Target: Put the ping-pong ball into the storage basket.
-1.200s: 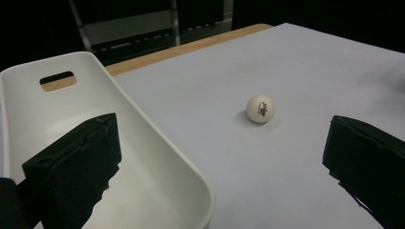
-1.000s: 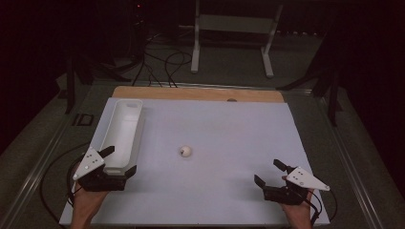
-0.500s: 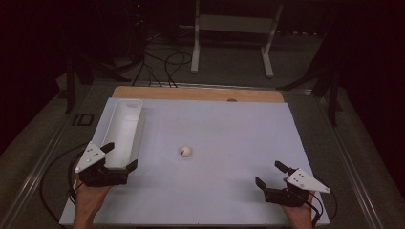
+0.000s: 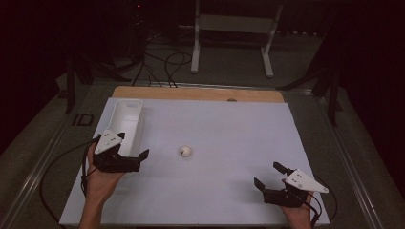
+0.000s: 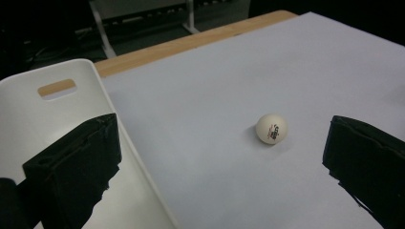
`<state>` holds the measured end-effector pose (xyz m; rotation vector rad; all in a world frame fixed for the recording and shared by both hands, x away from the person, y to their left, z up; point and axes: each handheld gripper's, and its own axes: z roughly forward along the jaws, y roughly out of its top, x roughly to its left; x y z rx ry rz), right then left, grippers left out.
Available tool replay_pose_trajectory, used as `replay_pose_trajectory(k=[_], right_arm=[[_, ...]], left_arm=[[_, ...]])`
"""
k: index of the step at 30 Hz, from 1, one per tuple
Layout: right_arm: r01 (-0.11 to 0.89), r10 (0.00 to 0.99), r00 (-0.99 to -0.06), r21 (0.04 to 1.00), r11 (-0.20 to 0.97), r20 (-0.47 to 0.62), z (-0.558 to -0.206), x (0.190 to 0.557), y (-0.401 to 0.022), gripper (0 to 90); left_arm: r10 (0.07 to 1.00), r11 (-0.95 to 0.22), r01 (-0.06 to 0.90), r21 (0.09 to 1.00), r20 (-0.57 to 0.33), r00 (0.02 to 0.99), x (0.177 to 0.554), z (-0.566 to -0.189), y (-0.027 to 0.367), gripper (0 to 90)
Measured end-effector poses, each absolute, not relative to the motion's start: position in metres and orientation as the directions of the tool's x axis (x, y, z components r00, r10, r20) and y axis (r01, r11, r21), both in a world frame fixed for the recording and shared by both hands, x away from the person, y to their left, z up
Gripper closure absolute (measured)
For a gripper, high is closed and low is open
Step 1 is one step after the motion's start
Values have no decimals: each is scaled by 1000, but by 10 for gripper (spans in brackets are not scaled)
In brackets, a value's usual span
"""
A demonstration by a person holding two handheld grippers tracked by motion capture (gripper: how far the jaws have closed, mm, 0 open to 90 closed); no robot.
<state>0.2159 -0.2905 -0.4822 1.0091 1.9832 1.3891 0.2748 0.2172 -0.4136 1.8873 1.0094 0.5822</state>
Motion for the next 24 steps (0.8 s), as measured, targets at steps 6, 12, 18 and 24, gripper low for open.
replay_pose_trajectory(k=[6, 12, 18, 24], right_arm=[[284, 809, -588, 939, 195, 10, -483, 217, -291, 80], [286, 810, -587, 939, 192, 13, -483, 218, -291, 80], [290, 809, -587, 937, 195, 13, -483, 218, -291, 80], [291, 811, -585, 938, 191, 16, -483, 218, -293, 80]], left_arm=[[825, -300, 443, 845, -3, 565, 286, -413, 207, 0], [813, -346, 466, 815, 12, 582, 296, -411, 196, 0], [806, -380, 482, 789, 27, 591, 305, -409, 188, 0], [802, -399, 499, 769, 29, 596, 312, -408, 181, 0]])
